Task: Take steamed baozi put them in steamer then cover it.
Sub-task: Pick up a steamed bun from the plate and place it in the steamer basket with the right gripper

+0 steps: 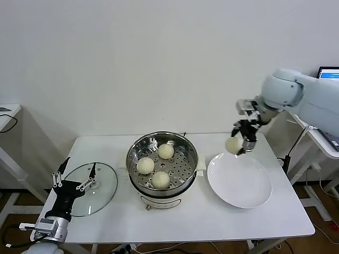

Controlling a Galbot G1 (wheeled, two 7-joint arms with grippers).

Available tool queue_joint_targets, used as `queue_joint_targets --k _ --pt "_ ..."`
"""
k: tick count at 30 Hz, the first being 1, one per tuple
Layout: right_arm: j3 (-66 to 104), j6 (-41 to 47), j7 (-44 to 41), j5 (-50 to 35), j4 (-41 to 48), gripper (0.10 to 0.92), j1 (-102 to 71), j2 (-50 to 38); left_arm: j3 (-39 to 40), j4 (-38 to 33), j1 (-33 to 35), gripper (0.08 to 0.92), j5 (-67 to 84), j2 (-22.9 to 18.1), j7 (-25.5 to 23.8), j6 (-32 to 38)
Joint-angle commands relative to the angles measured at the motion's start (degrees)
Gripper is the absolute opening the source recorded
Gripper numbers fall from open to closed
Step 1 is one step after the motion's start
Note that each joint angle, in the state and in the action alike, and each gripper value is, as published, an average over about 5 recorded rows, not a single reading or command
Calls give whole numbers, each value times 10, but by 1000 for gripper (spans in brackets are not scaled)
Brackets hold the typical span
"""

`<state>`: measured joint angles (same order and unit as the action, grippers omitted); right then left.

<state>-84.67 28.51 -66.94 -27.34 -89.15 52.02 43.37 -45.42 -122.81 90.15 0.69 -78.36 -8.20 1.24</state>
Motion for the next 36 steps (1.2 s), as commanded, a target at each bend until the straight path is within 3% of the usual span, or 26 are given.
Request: queue_joint_targets --k 1,18,36 --pt "-56 112 52 -139 -48 729 75 138 -7 0 -2 823 8 2 -2 -2" --pt "35 129 80 -54 82 729 -122 271 -25 10 -7 823 16 2 -5 -4" --pt "56 120 72 8 128 738 -196 258 -27 18 -12 823 17 0 -5 -5"
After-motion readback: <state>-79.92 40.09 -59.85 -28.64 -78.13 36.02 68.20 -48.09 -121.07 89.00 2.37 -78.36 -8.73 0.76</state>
